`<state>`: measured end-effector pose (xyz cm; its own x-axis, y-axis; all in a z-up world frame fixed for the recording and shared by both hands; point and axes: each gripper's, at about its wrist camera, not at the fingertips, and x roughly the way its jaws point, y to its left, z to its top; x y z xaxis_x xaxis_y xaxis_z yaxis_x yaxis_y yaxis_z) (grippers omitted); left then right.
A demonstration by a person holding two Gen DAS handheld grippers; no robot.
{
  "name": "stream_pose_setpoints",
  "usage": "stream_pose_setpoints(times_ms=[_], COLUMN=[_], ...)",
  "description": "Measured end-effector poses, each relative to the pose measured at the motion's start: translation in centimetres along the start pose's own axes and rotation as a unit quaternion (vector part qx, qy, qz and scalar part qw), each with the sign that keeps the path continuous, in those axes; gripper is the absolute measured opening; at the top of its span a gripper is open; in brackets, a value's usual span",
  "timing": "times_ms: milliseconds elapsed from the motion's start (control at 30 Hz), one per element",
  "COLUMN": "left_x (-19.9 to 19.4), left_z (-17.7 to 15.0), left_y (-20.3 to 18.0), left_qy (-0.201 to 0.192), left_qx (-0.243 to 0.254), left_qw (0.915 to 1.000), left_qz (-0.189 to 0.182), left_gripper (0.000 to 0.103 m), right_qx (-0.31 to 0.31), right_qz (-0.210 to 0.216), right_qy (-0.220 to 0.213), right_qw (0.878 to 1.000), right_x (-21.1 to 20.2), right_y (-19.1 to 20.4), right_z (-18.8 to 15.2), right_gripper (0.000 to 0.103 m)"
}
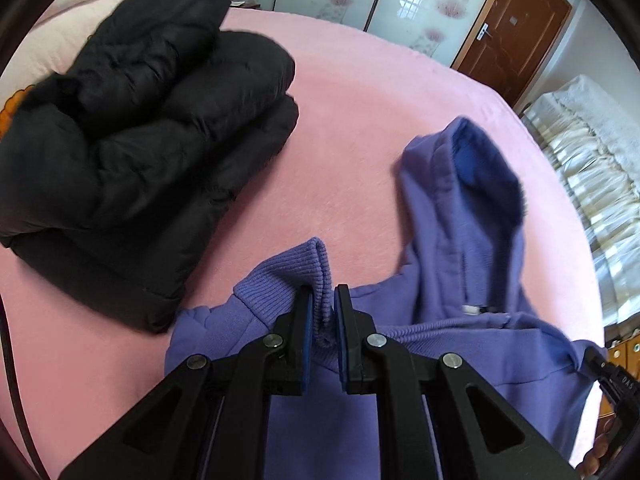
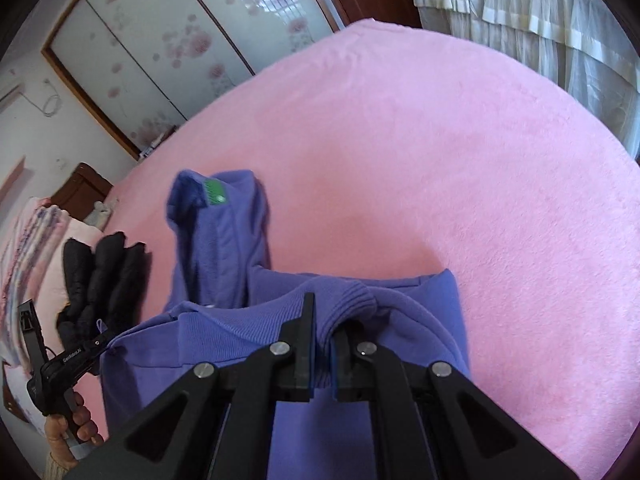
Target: Fold large clothes
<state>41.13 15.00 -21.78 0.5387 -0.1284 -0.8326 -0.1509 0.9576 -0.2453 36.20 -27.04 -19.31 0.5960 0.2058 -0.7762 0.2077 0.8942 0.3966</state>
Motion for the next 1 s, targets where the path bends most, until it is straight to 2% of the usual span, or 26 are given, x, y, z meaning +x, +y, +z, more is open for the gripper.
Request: stream_pose_setpoints(times_ms=[133,200,300,367,400,433,500,567,633,733,1000], left_x=[1.6,1.4,0.2,-1.4,-2.3,-3.3,-4.6,-5.1,-4.8,-3.2,1.8], left_z=[-0.5,-0.7,-0.8,-0.9,-1.0,-1.2,-1.5,-1.7,-1.7,-1.4,-0.5], left_y=[0.6,0.6,0.1,-0.1,-0.2,-0.2,-0.2,0.1,0.8,2.0,2.9], left_qy=[0.017,0.022,0.02,0.017,0.011,-0.001,-0.018,-0.026,-0.025,-0.012,0.02], left_qx=[0.004,0.02,0.053,0.075,0.089,0.106,0.13,0.151,0.163,0.153,0.14], left_qw=[0.9998,0.9995,0.9982,0.9967,0.9956,0.994,0.9912,0.9881,0.9863,0.9881,0.9899], left_qz=[-0.004,-0.01,-0.021,-0.025,-0.026,-0.027,-0.021,-0.016,-0.005,0.005,0.005], left_gripper=[0.013,0.015,0.021,0.033,0.045,0.052,0.057,0.058,0.058,0.058,0.058], right_qx=[0.008,0.02,0.023,0.013,0.004,-0.006,-0.027,-0.065,-0.109,-0.157,-0.189], right_qz=[-0.02,-0.01,0.012,0.023,0.032,0.038,0.048,0.039,0.007,-0.029,-0.048], right_qy=[0.02,0.039,0.053,0.043,0.038,0.034,0.019,-0.006,-0.027,-0.029,0.02], right_qw=[1.0,0.999,0.998,0.999,0.999,0.999,0.998,0.997,0.994,0.987,0.981], right_x=[2.6,3.2,2.9,1.3,0.2,-0.6,-2.4,-4.3,-5.1,-4.3,1.7], right_y=[-0.7,-1.3,-1.8,-1.7,-1.6,-1.3,-0.8,-0.3,0.3,0.5,-0.2], right_z=[-0.4,-0.5,-0.4,-0.3,-0.3,-0.2,-0.1,0.1,0.2,0.4,0.5], right_gripper=[0.007,0.009,0.028,0.035,0.039,0.041,0.046,0.054,0.064,0.065,0.065])
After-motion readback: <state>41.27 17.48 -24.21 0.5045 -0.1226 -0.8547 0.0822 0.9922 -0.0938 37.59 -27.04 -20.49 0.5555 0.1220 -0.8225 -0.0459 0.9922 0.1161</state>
